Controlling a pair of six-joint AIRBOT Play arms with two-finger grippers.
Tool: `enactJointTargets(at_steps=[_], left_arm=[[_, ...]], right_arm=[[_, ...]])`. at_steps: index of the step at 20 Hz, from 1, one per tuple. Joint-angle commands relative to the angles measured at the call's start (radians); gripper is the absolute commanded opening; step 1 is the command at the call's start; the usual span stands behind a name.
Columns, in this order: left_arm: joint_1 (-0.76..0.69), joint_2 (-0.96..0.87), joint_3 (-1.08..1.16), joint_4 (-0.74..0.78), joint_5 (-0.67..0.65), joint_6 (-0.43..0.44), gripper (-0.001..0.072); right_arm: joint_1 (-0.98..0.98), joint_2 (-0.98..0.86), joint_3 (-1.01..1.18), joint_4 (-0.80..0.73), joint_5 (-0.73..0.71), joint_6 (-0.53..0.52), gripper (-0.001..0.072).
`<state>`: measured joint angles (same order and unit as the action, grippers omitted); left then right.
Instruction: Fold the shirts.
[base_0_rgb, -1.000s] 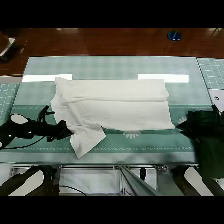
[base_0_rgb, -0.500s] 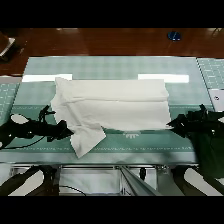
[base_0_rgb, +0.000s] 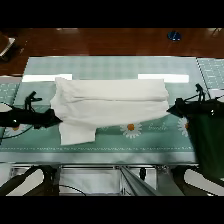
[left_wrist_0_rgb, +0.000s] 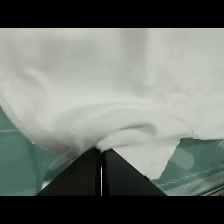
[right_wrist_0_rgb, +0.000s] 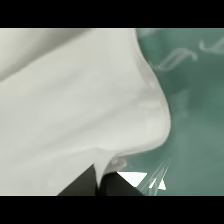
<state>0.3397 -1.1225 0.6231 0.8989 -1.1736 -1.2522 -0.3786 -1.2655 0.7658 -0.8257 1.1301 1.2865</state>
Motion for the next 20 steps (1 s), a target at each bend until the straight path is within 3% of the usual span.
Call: enactJointTargets(at_steps=[1, 3, 8, 11, 15, 16, 17, 18, 20], left_arm=[[0.024, -0.046, 0.167, -0.074, 0.013, 0.010, 0.0016], [-0.037, -0.138, 0.276, -0.081, 0.045, 0.008, 0.0016], [-0.138, -0.444, 0.646, -0.080, 0.051, -0.093, 0.0016], [-0.153, -0.598, 0.861, -0.077, 0.002, -0.155, 0.0016], [-0.153, -0.734, 1.000, -0.077, -0.077, -0.174, 0.0016], [-0.153, -0.753, 1.001, -0.077, -0.093, -0.174, 0.0042], [-0.153, -0.769, 1.001, -0.076, -0.114, -0.174, 0.0268], [-0.146, -0.775, 1.002, -0.071, -0.130, -0.174, 0.0507], [-0.102, -0.766, 1.024, 0.000, -0.174, -0.187, 0.0507]], right_arm=[[0.008, -0.035, 0.153, 0.029, 0.025, -0.018, 0.0024], [0.011, -0.093, 0.236, 0.058, 0.027, -0.018, 0.0024], [0.069, -0.268, 0.416, 0.157, 0.009, -0.049, 0.0024], [0.087, -0.386, 0.515, 0.159, -0.027, 0.000, 0.0024], [0.087, -0.514, 0.612, 0.187, -0.031, 0.015, 0.0024], [0.087, -0.532, 0.616, 0.224, -0.048, 0.017, 0.0081], [0.087, -0.544, 0.616, 0.264, -0.065, 0.016, 0.0334], [0.087, -0.545, 0.617, 0.274, -0.075, -0.006, 0.0409], [0.044, -0.533, 0.640, 0.266, -0.049, -0.015, 0.0410]])
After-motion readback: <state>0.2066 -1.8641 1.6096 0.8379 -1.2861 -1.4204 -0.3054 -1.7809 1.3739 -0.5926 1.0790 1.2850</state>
